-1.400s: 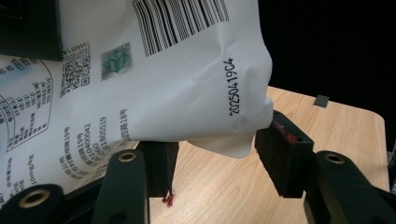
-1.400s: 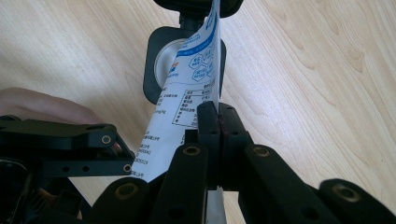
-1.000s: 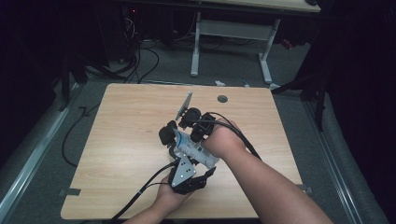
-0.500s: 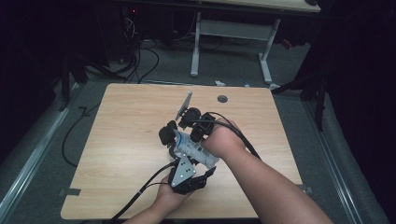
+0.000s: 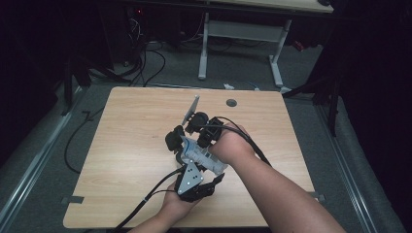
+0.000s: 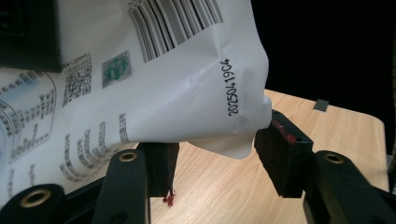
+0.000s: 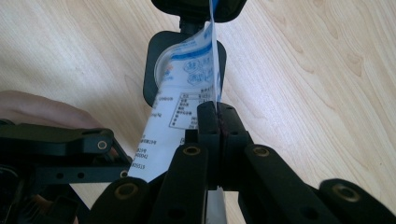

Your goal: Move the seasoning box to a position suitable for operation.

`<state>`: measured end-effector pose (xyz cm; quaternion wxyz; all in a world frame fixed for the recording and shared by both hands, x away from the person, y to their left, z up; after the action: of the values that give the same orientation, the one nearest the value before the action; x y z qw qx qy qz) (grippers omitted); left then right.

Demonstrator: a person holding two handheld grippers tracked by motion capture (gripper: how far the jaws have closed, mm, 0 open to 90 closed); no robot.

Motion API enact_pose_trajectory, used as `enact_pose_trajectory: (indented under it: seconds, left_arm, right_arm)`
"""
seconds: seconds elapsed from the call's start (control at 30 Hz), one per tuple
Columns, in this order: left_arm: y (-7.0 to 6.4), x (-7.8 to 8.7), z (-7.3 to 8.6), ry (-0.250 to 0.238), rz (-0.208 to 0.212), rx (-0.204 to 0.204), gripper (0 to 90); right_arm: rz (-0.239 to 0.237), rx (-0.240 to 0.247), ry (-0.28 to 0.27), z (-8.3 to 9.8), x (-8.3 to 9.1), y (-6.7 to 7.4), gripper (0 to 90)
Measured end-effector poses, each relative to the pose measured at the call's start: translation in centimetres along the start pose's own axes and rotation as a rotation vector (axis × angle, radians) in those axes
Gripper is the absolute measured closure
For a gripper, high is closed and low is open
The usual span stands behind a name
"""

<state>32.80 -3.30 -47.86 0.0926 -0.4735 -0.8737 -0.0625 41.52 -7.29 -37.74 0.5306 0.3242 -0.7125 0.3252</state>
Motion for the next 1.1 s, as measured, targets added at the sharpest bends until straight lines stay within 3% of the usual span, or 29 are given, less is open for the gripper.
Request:
enact_pose_trajectory:
  seconds: [0.5,1.1]
  left_arm:
    - [-0.1,0.1,0.1,-0.005,0.001,-0.014,50.8]
    - [-0.6,0.6,1.5,0.015,0.015,-0.036,51.3]
  right_arm:
    - [0.0,-0.002,-0.003,-0.1,-0.1,0.2,90.0]
    - [-0.023,-0.004,-0.004,1.0,-0.1,0.7,90.0]
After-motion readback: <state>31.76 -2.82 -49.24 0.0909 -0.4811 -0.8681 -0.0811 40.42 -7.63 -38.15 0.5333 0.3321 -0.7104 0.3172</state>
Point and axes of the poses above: each handheld gripper's, and its own axes: x roughly backward along the jaws, z roughly out of its underside, y roughly to its left, the point moved 5 cm from there along -x, roughly forward along the jaws, and after that the axes turned 1 degree about -z, right-handed, at the moved point
